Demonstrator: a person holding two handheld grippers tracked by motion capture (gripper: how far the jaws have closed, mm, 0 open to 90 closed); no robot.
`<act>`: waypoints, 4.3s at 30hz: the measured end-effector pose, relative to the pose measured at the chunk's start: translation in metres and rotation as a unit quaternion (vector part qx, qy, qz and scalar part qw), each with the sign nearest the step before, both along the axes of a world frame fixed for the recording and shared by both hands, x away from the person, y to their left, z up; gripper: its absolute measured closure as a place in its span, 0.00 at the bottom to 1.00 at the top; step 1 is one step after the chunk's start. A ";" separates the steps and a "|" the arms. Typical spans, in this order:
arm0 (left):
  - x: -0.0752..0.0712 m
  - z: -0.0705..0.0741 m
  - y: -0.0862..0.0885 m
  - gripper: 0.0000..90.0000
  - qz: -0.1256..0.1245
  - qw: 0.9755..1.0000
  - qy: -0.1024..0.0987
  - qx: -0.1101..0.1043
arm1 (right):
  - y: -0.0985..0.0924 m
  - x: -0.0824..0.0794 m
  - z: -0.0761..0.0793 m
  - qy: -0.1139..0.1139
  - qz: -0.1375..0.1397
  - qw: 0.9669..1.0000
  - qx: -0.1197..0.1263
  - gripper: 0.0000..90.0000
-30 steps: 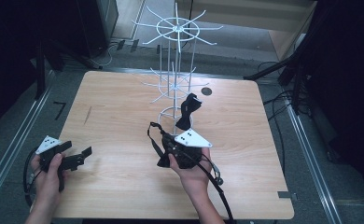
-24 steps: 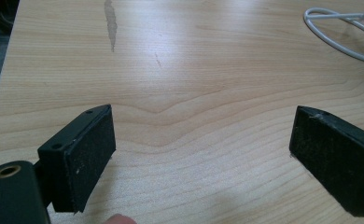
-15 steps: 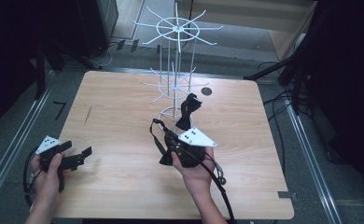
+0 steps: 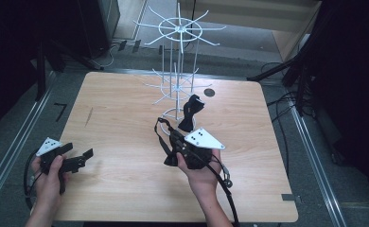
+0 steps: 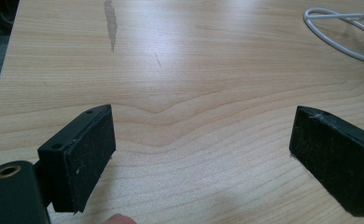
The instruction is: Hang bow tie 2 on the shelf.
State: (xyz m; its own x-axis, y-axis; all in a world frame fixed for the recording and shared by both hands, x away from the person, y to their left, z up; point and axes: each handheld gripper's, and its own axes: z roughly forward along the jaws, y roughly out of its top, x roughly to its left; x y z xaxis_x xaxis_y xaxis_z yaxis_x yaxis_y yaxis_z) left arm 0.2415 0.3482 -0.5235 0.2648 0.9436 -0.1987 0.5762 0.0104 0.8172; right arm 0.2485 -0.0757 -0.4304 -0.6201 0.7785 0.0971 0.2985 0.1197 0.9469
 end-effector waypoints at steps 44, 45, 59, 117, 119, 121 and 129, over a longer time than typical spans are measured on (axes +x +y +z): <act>0.000 0.000 0.000 0.09 -0.001 1.000 0.000 0.003 | -0.014 -0.006 0.029 -0.040 -0.017 0.999 0.022 0.97; 0.000 0.000 0.000 0.09 -0.001 1.000 0.000 0.003 | -0.014 -0.006 0.029 -0.040 -0.017 0.999 0.022 0.97; 0.000 0.000 0.000 0.09 -0.001 1.000 0.000 0.003 | -0.020 -0.006 0.038 -0.053 -0.028 0.998 0.031 0.97; 0.000 0.000 0.000 0.09 -0.002 1.000 0.002 0.003 | -0.104 0.015 -0.046 0.020 -0.077 0.997 0.000 0.37; 0.000 0.000 0.000 0.09 -0.002 1.000 0.001 0.003 | -0.110 0.014 -0.050 0.019 -0.082 0.996 -0.006 0.37; 0.000 0.000 0.000 0.09 -0.002 1.000 0.001 0.003 | -0.115 0.012 -0.054 0.020 -0.086 0.996 -0.008 0.37; -0.001 0.000 0.000 0.09 -0.002 1.000 0.002 0.003 | -0.138 0.009 -0.068 0.025 -0.100 0.995 -0.013 0.36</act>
State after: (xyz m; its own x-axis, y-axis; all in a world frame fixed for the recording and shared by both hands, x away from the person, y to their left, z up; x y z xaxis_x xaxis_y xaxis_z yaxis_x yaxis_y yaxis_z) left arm 0.2409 0.3482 -0.5234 0.2677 0.9436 -0.1949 0.5789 0.0041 0.8154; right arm 0.2571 -0.2140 -0.4980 -0.4482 0.8881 0.1019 0.3656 0.0781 0.9275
